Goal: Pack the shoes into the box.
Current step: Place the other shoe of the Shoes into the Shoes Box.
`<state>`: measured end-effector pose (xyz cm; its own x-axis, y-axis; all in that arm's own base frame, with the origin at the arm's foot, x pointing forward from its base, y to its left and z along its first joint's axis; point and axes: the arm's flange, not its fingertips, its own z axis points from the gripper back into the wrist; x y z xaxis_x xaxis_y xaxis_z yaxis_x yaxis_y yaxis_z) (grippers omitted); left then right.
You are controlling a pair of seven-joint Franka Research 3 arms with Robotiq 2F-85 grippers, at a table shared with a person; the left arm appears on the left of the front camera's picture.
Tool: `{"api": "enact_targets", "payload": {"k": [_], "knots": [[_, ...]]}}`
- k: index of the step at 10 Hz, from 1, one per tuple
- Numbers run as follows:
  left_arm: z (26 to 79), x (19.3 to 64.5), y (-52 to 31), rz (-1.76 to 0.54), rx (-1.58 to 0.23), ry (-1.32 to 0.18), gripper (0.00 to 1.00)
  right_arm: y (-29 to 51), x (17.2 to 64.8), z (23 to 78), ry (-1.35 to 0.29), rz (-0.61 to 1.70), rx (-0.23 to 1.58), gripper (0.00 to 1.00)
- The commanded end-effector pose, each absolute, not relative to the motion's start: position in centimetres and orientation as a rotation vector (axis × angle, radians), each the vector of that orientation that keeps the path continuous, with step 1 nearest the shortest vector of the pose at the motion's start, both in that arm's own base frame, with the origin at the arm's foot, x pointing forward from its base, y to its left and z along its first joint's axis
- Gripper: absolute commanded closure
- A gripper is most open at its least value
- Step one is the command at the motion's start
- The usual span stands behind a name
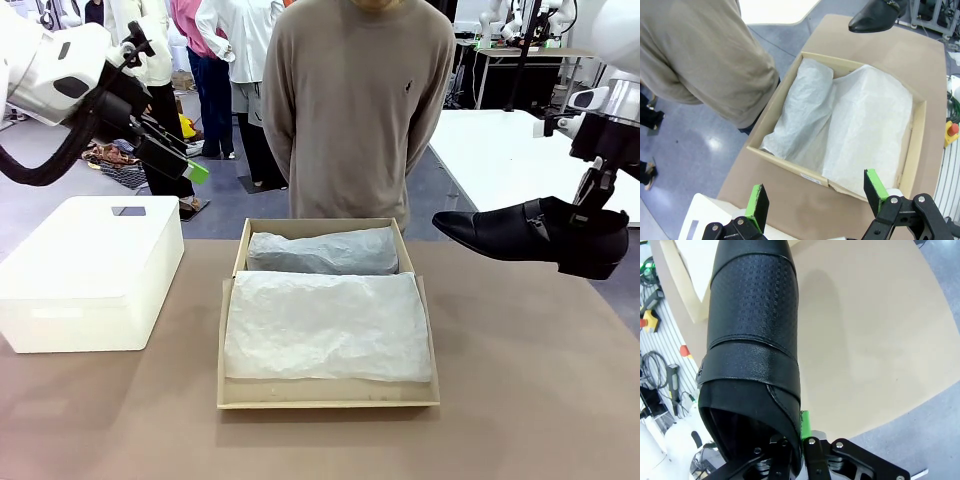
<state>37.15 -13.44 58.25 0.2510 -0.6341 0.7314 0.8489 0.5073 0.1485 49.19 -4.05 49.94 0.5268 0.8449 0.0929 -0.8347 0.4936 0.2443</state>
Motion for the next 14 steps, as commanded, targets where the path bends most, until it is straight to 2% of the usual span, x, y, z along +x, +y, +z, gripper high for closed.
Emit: {"api": "enact_targets", "payload": {"k": [1, 3, 6, 11, 14], "knots": [[58.1, 37.3, -13.3, -1.043, -0.324, -0.840, 0.00, -4.2, 49.2, 50.1, 0.040, 1.018, 0.273, 1.00], [58.1, 37.3, -13.3, -1.043, -0.324, -0.840, 0.00, -4.1, 49.3, 49.7, 0.045, 1.018, 0.276, 1.00], [58.1, 37.3, -13.3, -1.043, -0.324, -0.840, 0.00, -0.1, 48.2, 51.8, 0.016, 0.736, 0.345, 1.00], [58.1, 37.3, -13.3, -1.043, -0.324, -0.840, 0.00, 6.4, 46.6, 53.6, 0.019, 0.361, 0.330, 1.00], [58.1, 37.3, -13.3, -1.043, -0.324, -0.840, 0.00, 9.8, 46.8, 54.5, -0.023, 0.259, 0.293, 1.00]]}}
